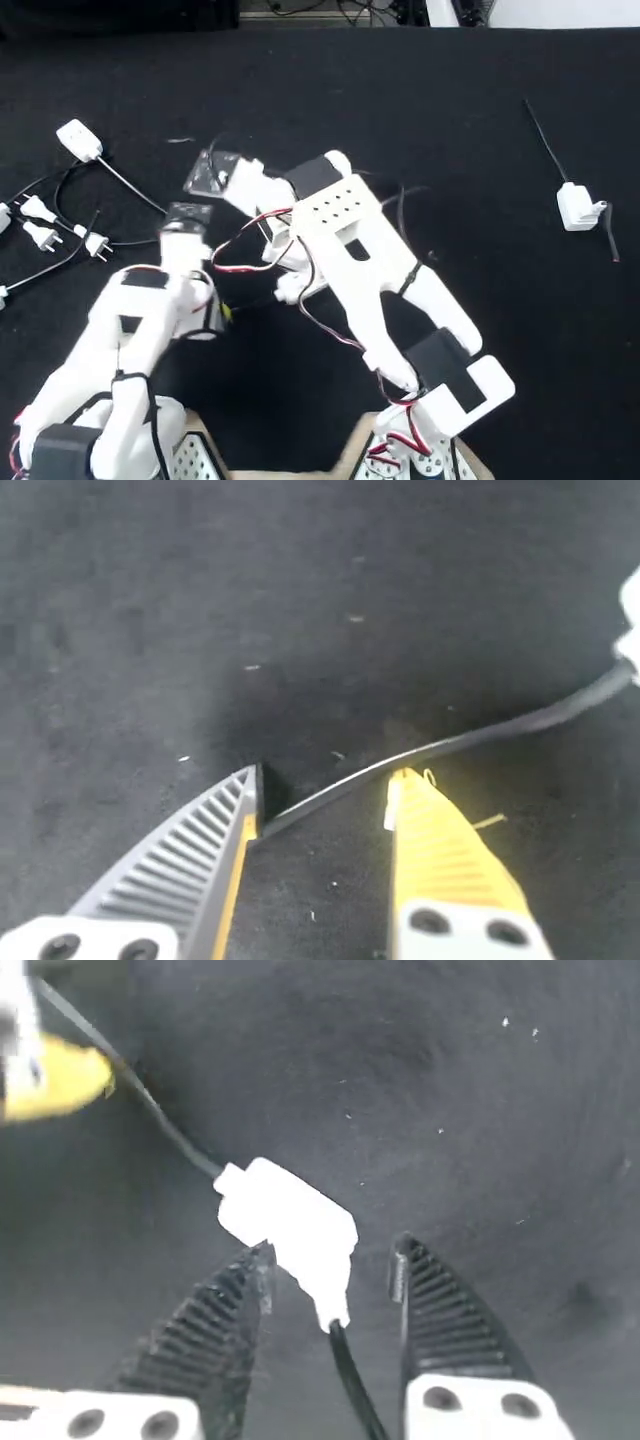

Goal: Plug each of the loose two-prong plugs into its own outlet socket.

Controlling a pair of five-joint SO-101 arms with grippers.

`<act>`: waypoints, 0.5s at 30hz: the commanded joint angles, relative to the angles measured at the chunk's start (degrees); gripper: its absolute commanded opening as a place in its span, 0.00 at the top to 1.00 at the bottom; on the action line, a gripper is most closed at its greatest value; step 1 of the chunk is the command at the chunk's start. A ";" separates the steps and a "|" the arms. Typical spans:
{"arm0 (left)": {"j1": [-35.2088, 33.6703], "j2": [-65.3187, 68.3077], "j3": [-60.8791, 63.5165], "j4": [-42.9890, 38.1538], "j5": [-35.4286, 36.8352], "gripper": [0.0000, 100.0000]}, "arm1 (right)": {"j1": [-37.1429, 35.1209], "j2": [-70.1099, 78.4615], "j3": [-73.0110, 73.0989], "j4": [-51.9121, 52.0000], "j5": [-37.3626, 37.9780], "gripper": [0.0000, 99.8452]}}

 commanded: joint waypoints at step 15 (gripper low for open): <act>-13.49 0.35 -2.07 -2.55 8.26 0.80 | -1.14 -3.03 10.59 -5.71 17.58 0.73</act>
